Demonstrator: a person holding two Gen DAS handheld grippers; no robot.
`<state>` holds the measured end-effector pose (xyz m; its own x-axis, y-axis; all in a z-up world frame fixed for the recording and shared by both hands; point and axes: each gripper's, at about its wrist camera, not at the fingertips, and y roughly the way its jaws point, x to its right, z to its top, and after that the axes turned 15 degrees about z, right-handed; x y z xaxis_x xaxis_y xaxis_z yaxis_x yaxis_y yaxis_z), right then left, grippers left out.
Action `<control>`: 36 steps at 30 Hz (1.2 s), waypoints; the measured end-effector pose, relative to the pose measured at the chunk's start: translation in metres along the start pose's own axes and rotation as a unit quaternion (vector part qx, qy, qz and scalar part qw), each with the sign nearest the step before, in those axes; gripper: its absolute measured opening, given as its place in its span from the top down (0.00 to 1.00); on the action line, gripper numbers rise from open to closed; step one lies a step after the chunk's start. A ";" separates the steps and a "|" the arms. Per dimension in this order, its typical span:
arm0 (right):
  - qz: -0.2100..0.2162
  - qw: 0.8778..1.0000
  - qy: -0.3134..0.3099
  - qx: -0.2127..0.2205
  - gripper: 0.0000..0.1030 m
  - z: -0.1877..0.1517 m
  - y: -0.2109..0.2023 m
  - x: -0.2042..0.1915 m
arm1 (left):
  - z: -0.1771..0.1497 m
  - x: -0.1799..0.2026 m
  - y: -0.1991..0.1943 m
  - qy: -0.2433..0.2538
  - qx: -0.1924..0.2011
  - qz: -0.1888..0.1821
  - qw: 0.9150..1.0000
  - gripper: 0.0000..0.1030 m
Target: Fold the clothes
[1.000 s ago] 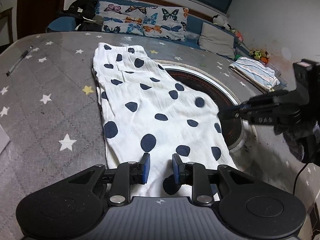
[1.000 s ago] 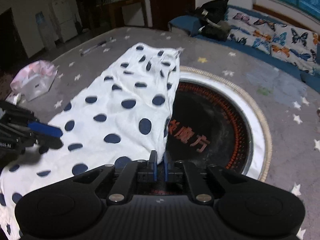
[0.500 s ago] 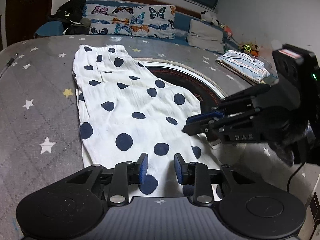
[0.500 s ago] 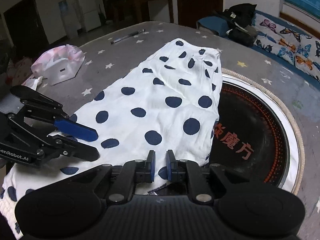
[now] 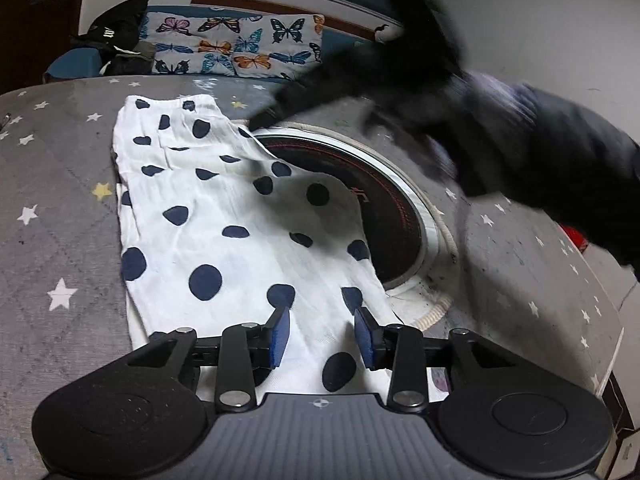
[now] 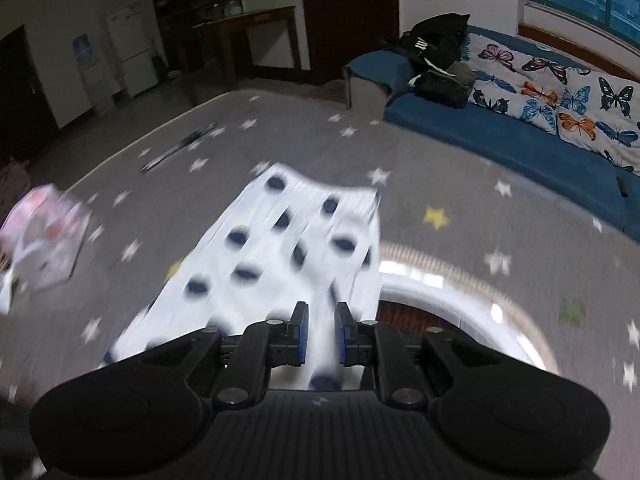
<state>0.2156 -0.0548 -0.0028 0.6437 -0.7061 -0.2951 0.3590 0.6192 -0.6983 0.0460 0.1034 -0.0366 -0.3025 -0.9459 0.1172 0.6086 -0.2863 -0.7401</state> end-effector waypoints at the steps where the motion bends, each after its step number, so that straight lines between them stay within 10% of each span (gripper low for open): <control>1: 0.000 1.000 0.003 0.001 0.86 0.008 0.006 0.006 | 0.000 -0.001 0.001 0.000 -0.002 -0.001 1.000 0.62; 18: -0.010 1.000 0.012 0.010 0.78 0.052 0.062 0.043 | 0.000 -0.008 0.009 -0.023 -0.010 -0.027 0.999 0.51; 36: -0.041 0.998 -0.047 0.003 0.90 0.082 0.095 0.045 | -0.006 -0.004 0.010 -0.023 -0.007 -0.031 0.999 0.47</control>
<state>0.3339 -0.0002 -0.0291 0.6728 -0.7188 -0.1749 0.4165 0.5635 -0.7135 0.0490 0.1048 -0.0480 -0.3042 -0.9328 0.1932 0.5793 -0.3422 -0.7398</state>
